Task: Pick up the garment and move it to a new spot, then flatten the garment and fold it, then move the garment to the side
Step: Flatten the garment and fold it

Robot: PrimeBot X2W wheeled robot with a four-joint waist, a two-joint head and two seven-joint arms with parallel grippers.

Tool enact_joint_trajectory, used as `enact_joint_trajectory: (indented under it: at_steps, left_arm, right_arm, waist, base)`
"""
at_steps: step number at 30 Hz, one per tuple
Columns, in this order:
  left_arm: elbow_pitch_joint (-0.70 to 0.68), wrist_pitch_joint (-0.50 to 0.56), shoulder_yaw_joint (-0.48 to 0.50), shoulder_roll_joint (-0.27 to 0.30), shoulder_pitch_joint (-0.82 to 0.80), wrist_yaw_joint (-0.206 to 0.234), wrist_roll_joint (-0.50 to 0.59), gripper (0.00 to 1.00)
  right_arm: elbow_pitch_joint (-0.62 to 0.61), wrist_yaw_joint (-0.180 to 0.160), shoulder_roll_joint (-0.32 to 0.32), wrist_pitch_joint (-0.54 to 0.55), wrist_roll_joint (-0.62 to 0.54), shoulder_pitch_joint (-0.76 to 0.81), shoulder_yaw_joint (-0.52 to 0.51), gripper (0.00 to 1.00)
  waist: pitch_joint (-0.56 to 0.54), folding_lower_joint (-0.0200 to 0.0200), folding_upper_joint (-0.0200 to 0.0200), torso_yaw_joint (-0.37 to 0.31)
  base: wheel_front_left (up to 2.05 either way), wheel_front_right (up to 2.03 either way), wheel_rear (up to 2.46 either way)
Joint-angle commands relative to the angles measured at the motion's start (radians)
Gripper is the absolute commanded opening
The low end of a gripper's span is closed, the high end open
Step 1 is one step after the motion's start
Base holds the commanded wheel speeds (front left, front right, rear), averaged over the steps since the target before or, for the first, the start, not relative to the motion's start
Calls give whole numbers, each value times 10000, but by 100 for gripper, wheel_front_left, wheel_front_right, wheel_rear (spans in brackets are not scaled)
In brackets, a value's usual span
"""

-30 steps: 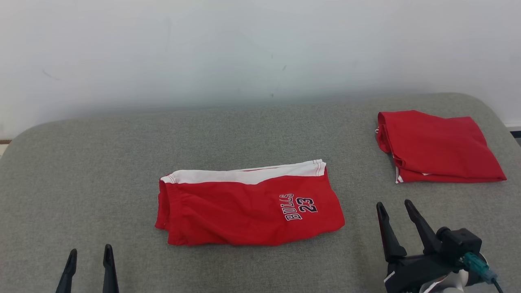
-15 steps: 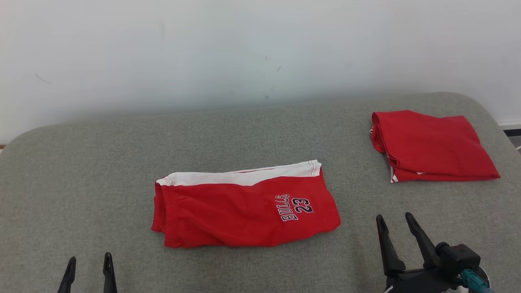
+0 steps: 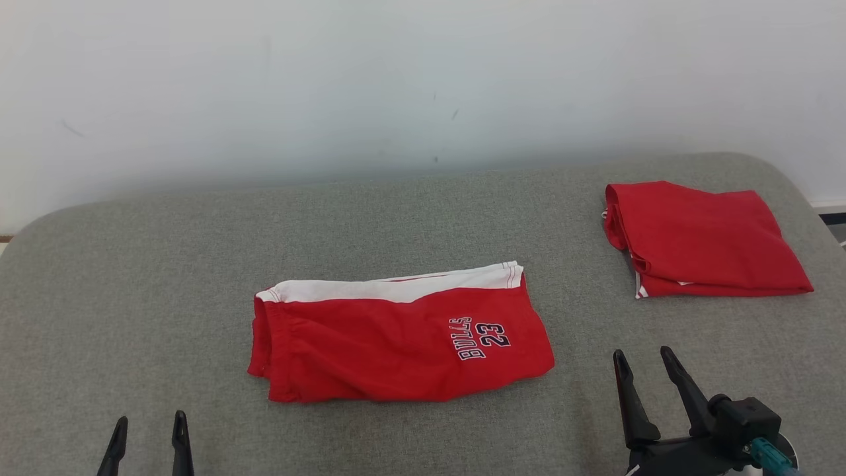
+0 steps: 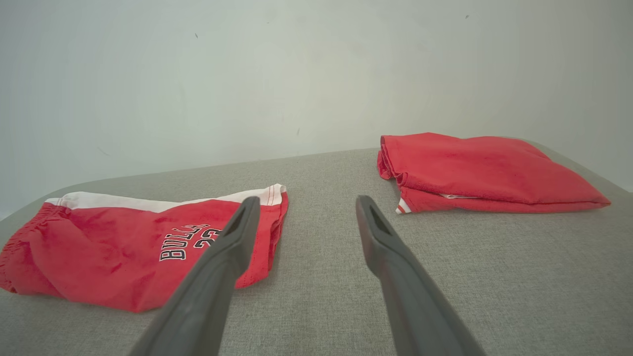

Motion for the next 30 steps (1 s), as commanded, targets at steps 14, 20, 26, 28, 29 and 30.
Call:
enact_joint_trajectory:
  at_steps: [14, 20, 26, 28, 29, 30]
  left_arm:
    - [45, -38, -60, 72, 60, 21, 91, 100]
    - [61, -38, -72, 96, 50, 37, 101, 100]
    - [64, -38, -67, 111, 46, 57, 99, 100]
    - [76, -38, -68, 122, 34, 56, 90, 100]
    - [80, -38, -68, 126, 24, 55, 84, 100]
    - [86, -38, -71, 131, 15, 55, 81, 100]
  right_arm:
    - [-5, 1, 16, 102, -73, 131, 9, 100]
    - [35, 1, 35, 115, -52, 115, 42, 100]
    - [107, 1, 23, 109, -13, 34, 111, 100]
    - [121, 1, 22, 105, -7, 19, 118, 100]
    - [125, 1, 25, 103, -5, 12, 117, 100]
    - [131, 1, 26, 101, -5, 9, 115, 100]
  waist:
    - [32, -1, 0, 67]
    - [24, -1, 0, 76]
    - [25, -1, 0, 38]
    - [28, -1, 0, 29]
    - [29, -1, 0, 27]
    - [28, -1, 0, 28]
  base:
    - [0, 0, 0]
    - [0, 0, 0]
    - [0, 0, 0]
    - [0, 0, 0]
    - [0, 0, 0]
    - [0, 0, 0]
